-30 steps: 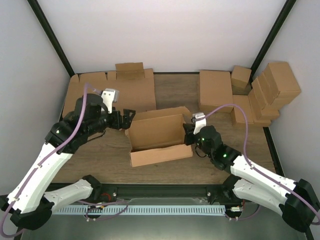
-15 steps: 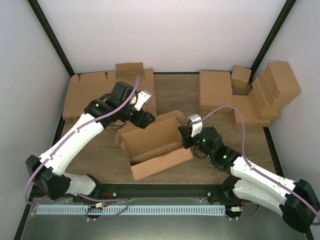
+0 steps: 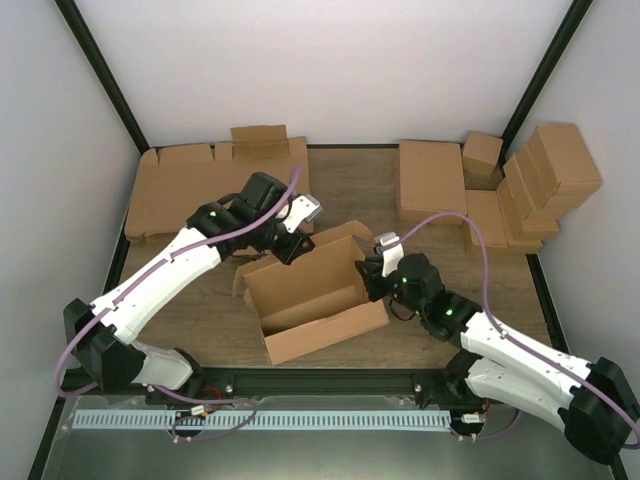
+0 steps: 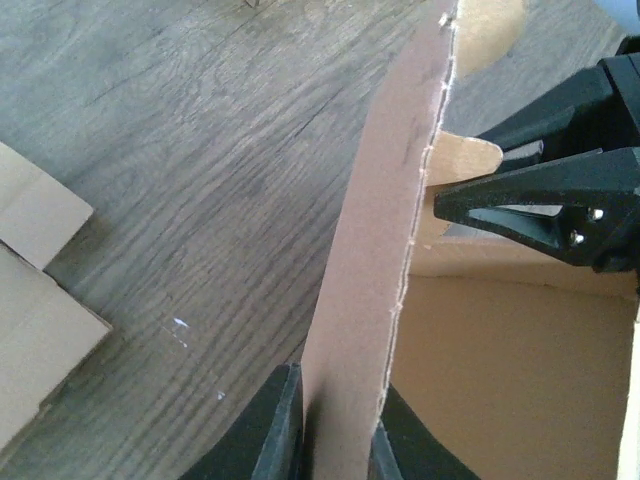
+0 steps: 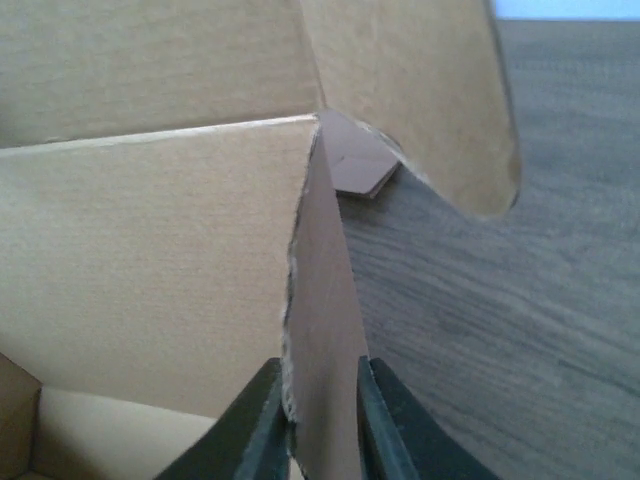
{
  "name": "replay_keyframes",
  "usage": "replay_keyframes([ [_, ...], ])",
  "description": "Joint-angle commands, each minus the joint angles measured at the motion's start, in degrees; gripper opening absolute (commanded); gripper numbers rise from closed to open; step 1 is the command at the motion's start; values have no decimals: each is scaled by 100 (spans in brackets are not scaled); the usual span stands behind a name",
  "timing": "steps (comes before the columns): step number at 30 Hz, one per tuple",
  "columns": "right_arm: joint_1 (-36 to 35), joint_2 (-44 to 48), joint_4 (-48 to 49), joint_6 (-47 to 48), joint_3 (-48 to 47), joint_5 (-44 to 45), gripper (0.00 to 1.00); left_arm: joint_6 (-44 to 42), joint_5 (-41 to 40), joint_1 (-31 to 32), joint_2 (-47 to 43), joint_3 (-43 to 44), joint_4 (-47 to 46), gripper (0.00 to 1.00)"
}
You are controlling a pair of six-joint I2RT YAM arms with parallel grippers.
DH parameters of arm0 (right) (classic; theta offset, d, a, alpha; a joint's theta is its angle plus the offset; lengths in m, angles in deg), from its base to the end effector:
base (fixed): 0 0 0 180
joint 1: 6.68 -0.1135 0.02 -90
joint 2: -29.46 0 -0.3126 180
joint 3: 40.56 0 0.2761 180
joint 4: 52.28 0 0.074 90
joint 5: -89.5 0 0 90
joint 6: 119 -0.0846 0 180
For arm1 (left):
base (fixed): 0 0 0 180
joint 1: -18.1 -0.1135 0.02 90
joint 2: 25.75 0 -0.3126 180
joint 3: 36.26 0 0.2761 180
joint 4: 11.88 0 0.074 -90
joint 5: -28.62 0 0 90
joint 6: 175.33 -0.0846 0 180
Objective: Fold the paper box
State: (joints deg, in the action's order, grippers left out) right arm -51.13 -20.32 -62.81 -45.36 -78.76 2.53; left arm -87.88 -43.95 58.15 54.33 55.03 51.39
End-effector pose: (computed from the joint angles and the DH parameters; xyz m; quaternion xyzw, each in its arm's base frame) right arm 0.1712 0.1617 0.2371 -0.1869 0.8081 0.2636 0.4925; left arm 0.2379 -0.2331 0.3531 0.3854 0.8530 -0.2390 0.2582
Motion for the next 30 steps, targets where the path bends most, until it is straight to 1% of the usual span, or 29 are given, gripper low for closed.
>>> replay_keyframes([
  [1, -55, -67, -786, -106, -427, 78, 24, 33, -1, 94, 85, -158, -4, 13],
  [4, -55, -206, -1200, -182, -769, 89, 32, 52, -56, 132, 116, -207, -16, 10],
  [6, -53, -261, -1476, -245, -997, 63, 40, 61, -114, 150, 124, -226, -27, 9],
  [8, -55, -290, -1744, -306, -1254, -33, 50, 77, -170, 178, 130, -243, -20, 8],
  [11, -56, -304, -2182, -402, -1711, -97, 63, 78, -278, 215, 140, -253, -27, 7],
  [16, -60, -261, -2939, -519, -2407, -192, 79, 62, -379, 233, 170, -247, -36, 6],
  [19, -51, -328, -3696, -791, -2925, -336, 82, 61, -398, 239, 192, -234, -36, 6],
  [23, -51, -637, -5034, -1483, -3609, -462, 86, 74, -454, 242, 195, -236, -15, 6],
  [27, -59, -648, -6209, -2332, -4013, -444, 90, 87, -485, 245, 190, -237, -8, 6],
  [30, -59, -434, -6749, -2980, -4169, -620, 93, 96, -503, 246, 187, -228, -8, 6],
])
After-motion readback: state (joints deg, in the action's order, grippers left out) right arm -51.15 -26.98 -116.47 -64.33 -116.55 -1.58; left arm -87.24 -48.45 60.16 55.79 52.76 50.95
